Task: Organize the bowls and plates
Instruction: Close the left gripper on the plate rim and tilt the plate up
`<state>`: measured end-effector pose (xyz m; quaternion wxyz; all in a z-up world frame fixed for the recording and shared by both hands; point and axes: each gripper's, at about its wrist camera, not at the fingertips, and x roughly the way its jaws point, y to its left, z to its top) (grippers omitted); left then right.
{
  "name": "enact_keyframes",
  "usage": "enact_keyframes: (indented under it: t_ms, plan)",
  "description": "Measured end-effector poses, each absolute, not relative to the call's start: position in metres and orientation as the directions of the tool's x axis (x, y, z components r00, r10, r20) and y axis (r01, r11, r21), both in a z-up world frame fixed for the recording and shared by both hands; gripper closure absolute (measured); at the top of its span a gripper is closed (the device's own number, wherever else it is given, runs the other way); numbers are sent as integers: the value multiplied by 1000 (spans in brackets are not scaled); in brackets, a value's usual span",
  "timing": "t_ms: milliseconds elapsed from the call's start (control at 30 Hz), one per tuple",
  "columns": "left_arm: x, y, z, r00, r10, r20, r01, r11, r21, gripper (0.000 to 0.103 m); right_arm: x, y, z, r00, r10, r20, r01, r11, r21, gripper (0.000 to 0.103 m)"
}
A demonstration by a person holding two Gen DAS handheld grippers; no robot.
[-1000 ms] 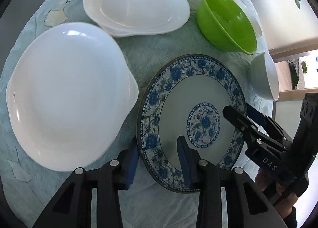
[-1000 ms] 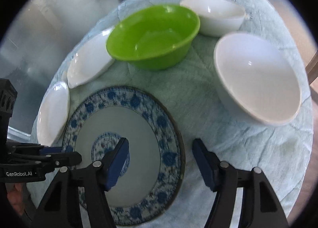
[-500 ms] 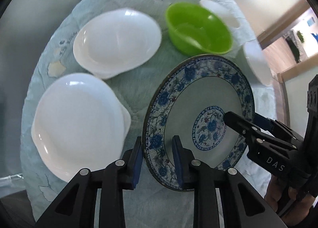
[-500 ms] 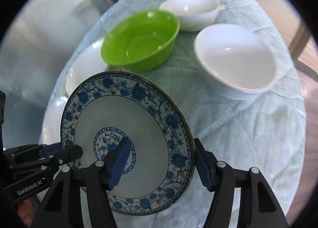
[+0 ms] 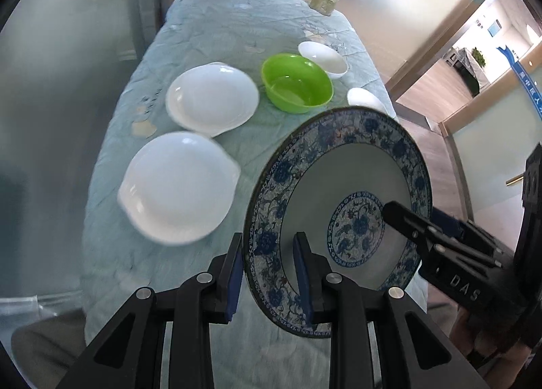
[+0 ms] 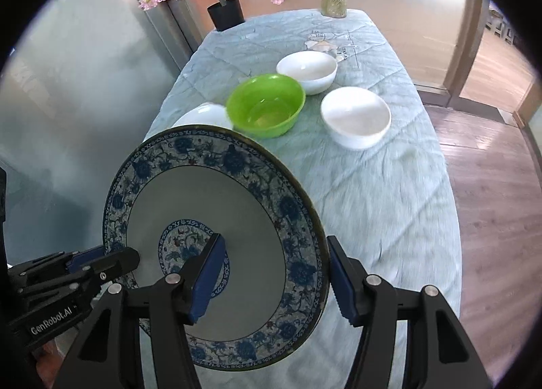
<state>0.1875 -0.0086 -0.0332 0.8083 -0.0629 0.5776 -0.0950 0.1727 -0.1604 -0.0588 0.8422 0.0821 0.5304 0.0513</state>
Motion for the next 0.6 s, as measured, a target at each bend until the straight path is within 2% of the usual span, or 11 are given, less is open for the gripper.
enact_keyframes:
  t_ms: [233, 600]
  plan:
    - [124, 34, -21, 314, -167, -935, 61, 986, -155, 78, 123, -125, -65, 381, 215, -899, -1, 973, 233, 44]
    - [75, 79, -51, 232, -159, -960, 15, 987, -160, 78, 90, -85, -100, 262, 232, -937, 2, 970, 241, 44]
